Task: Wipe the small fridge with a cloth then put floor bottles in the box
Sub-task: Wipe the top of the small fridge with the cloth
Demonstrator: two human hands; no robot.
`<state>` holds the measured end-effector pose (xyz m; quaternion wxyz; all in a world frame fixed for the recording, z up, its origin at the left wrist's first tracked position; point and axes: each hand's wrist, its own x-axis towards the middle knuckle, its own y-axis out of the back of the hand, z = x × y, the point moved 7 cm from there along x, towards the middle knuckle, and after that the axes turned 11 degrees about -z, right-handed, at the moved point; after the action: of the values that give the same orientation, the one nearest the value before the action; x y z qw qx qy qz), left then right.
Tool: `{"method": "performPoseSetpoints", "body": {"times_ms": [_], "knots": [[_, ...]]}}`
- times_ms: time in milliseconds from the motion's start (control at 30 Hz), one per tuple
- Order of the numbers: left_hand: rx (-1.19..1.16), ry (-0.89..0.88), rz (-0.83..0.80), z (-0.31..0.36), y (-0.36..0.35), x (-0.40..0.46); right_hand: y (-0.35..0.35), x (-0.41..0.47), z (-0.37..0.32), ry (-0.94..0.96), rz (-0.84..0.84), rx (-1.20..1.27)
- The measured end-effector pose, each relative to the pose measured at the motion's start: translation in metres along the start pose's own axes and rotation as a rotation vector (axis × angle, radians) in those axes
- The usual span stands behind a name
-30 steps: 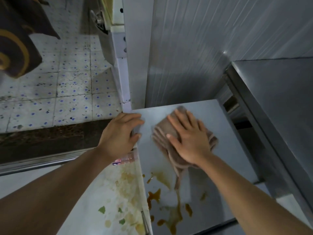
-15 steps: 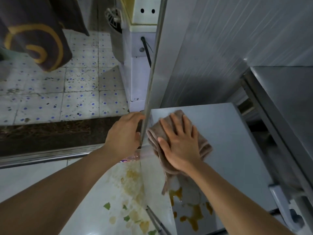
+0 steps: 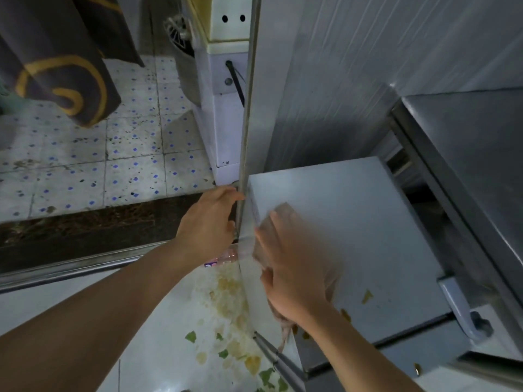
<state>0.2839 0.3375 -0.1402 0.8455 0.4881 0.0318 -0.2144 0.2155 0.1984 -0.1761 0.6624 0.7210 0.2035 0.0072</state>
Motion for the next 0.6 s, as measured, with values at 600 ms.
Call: {"method": "performPoseSetpoints", "body": {"times_ms": [600], "knots": [[0.244,0.035,0.045,0.070,-0.058,0.018,0.016,-0.031,0.231,-0.531,0.016,0.090]]}}
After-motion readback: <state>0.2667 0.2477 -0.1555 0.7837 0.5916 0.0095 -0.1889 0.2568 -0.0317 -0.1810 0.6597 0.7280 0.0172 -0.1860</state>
